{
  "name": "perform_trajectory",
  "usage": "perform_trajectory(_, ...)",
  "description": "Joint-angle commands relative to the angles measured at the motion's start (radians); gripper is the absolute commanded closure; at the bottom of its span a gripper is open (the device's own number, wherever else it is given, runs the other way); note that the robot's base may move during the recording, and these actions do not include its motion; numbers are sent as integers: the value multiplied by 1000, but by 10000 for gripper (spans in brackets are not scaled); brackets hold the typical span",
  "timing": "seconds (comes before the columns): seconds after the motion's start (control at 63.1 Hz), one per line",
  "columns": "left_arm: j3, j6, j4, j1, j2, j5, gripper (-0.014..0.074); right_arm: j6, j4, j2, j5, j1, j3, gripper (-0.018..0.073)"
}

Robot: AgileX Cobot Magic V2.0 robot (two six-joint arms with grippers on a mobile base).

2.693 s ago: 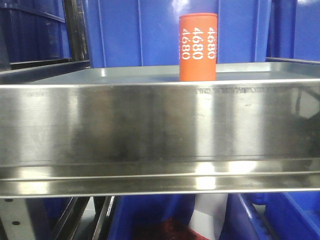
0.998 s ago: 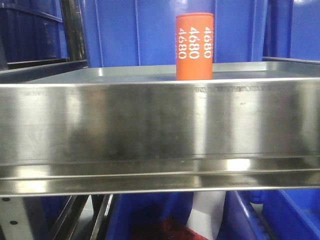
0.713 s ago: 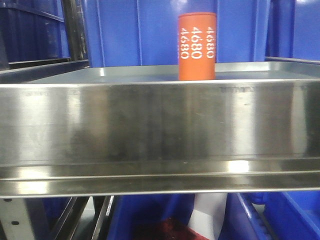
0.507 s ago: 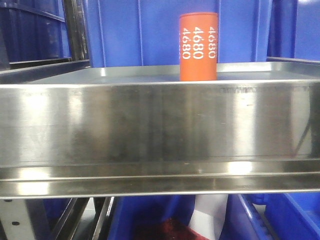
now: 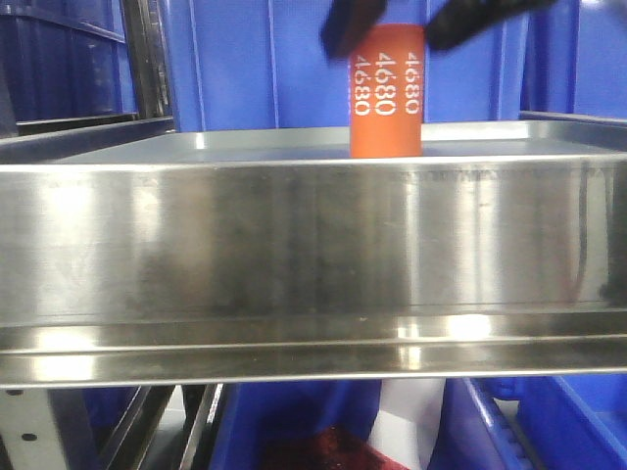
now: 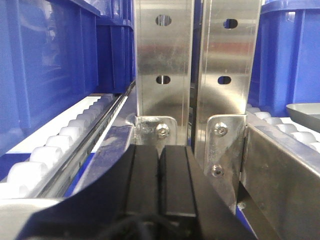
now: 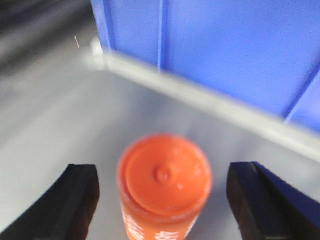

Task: Grab orange capacitor from left shelf to right conveyor
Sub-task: 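Close the right gripper around the top of the orange cylinder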

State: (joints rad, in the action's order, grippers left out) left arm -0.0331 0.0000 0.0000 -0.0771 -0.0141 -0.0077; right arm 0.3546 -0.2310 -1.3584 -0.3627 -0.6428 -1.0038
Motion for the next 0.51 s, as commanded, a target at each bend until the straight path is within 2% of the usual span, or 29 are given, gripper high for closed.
perform_trajectory(0.0,8,0,-5,-6,10,-83,701,-10,-9,9,60,1,-40,-62)
perform_trajectory(0.143,8,0,-5,-6,10,-83,701,-10,-7,-21,38,1,-40,-57)
perform_trajectory(0.206,8,0,-5,-6,10,-83,701,-10,-7,-27,21,1,-40,-3)
perform_trajectory(0.269,8,0,-5,-6,10,-83,701,-10,-7,-27,3,1,-40,128)
perform_trajectory(0.38,8,0,-5,-6,10,-83,701,-10,-7,-27,-22,1,-40,536)
perform_trajectory(0.428,8,0,-5,-6,10,-83,701,-10,-8,-27,-35,1,-40,485)
perform_trajectory(0.491,8,0,-5,-6,10,-83,701,-10,-8,-26,-44,1,-40,461)
